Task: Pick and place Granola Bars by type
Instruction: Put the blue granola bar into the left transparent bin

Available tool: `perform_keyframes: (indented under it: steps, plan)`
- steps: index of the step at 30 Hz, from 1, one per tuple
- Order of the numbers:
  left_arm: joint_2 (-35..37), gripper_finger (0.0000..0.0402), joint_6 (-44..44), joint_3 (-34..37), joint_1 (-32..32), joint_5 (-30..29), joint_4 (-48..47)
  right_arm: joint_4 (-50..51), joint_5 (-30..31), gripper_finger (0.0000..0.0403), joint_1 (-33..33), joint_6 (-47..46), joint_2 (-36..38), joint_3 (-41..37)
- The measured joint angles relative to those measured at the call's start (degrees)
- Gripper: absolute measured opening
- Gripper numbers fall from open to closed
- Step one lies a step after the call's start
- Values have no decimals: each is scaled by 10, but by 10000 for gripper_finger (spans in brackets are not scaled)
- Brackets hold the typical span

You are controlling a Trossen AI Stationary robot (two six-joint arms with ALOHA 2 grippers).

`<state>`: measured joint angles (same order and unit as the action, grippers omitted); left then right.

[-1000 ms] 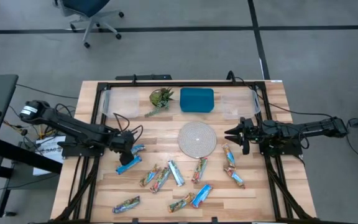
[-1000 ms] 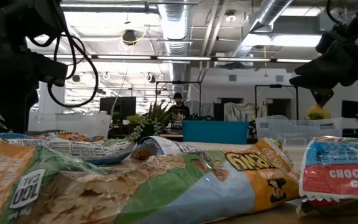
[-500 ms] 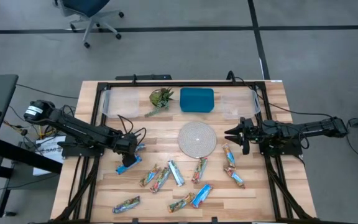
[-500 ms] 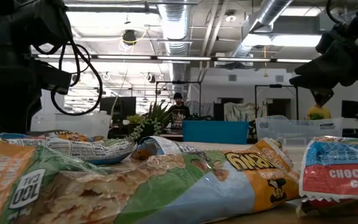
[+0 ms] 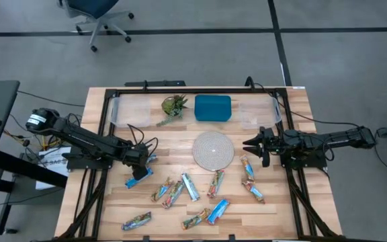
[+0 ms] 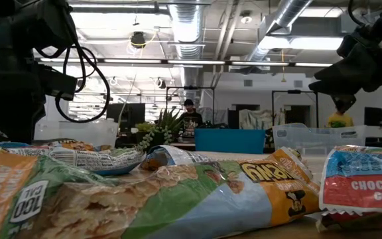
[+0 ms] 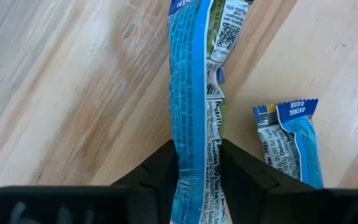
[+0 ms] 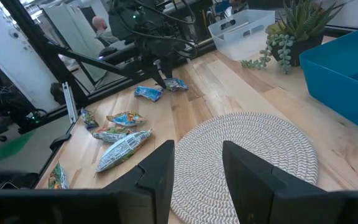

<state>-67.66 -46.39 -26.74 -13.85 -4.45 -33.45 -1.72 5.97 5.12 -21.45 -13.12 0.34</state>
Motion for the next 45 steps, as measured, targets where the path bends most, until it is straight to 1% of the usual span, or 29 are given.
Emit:
perform_keyframes:
  steps: [5,9,15,21,26,30,33,36,38,41,45]
  plan:
    - [12,89,-6,0,0,0,10,0,0,127,0,0,0,0]
    - [51,88,-30,0,0,-14,14,0,0,127,0,0,0,0]
    - [152,88,-75,-2,15,-46,12,0,0,127,0,0,0,0]
    - [252,88,-80,-20,63,-90,11,0,0,127,0,0,0,0]
    - [293,88,-35,-62,125,-127,-14,0,0,127,0,0,0,0]
    - [298,88,19,-106,188,-161,-63,0,0,127,0,0,0,0]
    - [296,88,67,-134,246,-169,-106,0,0,127,0,0,0,0]
    - [286,88,102,-145,310,-164,-137,0,0,127,0,0,0,0]
    - [278,88,122,-145,352,-144,-145,0,0,127,0,0,0,0]
    - [256,88,149,-145,413,-111,-140,0,0,127,0,0,0,0]
    - [211,88,169,-145,491,-92,-120,0,0,127,0,0,0,0]
